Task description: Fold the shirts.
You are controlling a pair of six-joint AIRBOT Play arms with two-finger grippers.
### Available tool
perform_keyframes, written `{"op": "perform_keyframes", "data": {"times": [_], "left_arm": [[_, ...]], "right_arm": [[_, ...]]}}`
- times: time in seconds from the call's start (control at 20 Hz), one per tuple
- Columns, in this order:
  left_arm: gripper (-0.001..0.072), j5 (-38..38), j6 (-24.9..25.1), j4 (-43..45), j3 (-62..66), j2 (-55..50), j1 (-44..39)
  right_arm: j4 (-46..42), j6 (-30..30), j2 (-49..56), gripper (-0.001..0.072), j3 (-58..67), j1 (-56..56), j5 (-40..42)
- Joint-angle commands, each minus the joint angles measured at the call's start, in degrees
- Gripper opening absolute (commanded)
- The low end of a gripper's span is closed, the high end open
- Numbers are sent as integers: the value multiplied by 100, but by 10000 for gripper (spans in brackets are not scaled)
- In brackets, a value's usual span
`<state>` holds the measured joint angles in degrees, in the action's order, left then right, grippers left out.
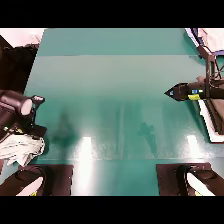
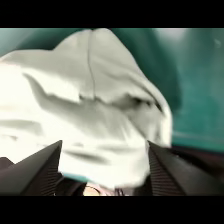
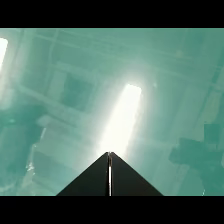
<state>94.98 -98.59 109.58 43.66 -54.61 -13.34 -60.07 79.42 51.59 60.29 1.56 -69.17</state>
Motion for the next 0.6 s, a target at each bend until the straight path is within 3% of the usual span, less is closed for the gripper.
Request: {"op": "perform_keyframes", "data": {"times": [0.0,0.15,0.2,0.25,0.4,0.55], "left_arm": [[618,-472,-354,229,-756,33,4],[601,-560,-494,232,-903,33,4],[342,-557,-492,229,-901,33,4],[18,-597,-487,232,-896,33,4],[23,-581,-428,208,-498,33,4],[22,-686,151,-262,949,33,-83]], "right_arm": [[2,-2,-2,17,0,4,-48],[4,0,-2,17,0,4,-48],[7,0,-2,17,0,4,-48],[7,0,-2,17,0,4,-48],[11,2,-2,17,0,4,-42],[61,4,-2,17,7,4,-24]]}}
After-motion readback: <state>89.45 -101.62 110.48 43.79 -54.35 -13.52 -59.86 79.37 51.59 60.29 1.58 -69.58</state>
